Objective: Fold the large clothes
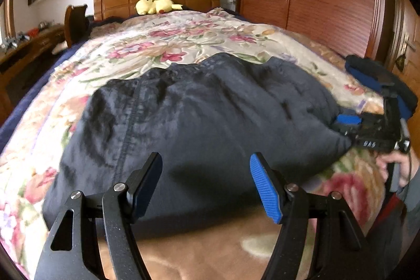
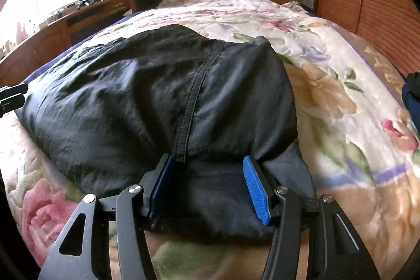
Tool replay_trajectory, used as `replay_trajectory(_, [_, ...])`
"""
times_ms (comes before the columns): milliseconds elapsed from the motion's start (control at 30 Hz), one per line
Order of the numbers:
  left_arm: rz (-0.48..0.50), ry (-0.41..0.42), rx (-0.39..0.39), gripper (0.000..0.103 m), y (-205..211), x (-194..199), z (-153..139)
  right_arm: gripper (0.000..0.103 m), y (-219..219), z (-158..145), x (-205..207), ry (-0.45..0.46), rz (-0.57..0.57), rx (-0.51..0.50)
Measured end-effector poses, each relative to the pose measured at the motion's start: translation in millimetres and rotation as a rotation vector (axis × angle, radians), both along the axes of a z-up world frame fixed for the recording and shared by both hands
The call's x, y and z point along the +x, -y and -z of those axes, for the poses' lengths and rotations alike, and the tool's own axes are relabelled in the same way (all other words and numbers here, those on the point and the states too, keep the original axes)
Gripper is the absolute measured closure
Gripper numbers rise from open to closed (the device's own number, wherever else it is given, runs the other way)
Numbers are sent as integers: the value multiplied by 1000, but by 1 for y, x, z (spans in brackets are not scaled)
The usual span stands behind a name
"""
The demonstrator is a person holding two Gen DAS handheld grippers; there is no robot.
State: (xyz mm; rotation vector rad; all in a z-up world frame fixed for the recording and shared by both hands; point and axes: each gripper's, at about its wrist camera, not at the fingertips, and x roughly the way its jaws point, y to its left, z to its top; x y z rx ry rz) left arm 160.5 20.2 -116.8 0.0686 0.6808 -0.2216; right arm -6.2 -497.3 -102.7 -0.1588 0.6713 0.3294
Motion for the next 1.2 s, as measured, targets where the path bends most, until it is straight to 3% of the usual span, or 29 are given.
replay_trajectory(133, [-23,20,70,33,1,-13,-2,47,6,0,-1,-4,-12,37])
replay_trajectory(400, [-64,-24,19,33,5,-30,-3,47,6,0,-1,18,-11,33])
replay_trajectory(700, [-70,-40,-17,33,17,2,-5,46,9,0,-3,26,-20,39])
replay_trajectory(900, [-40,-59,3,33,25,25,9,47,9,0,-3,32,-17,30])
replay_trajectory(1200, [-72,-58,31,33,17,25,23,46,4,-22,-11,65,2,-63])
